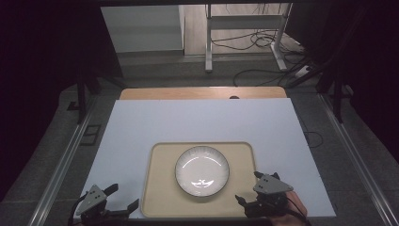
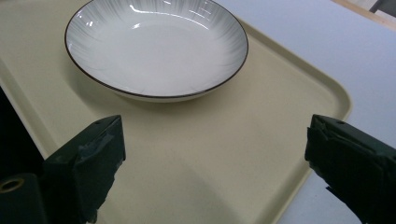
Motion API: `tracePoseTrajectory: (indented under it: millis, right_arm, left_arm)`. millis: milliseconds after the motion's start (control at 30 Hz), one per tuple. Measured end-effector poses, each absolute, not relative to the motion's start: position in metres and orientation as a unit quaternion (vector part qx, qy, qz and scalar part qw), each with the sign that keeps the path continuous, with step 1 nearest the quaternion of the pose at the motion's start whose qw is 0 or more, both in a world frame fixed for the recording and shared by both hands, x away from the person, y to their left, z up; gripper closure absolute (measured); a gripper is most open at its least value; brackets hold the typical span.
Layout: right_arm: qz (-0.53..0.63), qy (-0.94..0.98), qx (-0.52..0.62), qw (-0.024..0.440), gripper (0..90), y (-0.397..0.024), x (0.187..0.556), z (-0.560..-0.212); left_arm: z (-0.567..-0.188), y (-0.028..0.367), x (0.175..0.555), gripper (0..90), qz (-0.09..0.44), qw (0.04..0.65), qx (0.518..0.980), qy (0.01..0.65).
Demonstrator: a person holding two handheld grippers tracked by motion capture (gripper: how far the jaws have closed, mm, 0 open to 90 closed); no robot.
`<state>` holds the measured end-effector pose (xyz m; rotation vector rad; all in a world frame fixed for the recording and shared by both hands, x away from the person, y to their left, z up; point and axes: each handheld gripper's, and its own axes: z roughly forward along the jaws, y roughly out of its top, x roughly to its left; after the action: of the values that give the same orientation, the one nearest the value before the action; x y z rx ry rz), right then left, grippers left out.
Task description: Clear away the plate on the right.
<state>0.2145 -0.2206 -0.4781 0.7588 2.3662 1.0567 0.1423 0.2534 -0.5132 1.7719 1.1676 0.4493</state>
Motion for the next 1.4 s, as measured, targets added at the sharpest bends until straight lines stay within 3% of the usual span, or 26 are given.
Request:
tracePoseTrajectory:
  millis: [500,1400]
  right_arm:
    - [0.386,0.847,0.302,0.205,0.2,-0.239,0.212,-0.48]
    - [0.406,0.813,0.363,0.205,0.0,-0.28,0.203,-0.477]
  left_arm:
    - [-0.513,0.253,0.142,3.6,0.183,0.467,0.722,0.476]
    - [-0.513,0.253,0.142,3.6,0.184,0.466,0.722,0.477]
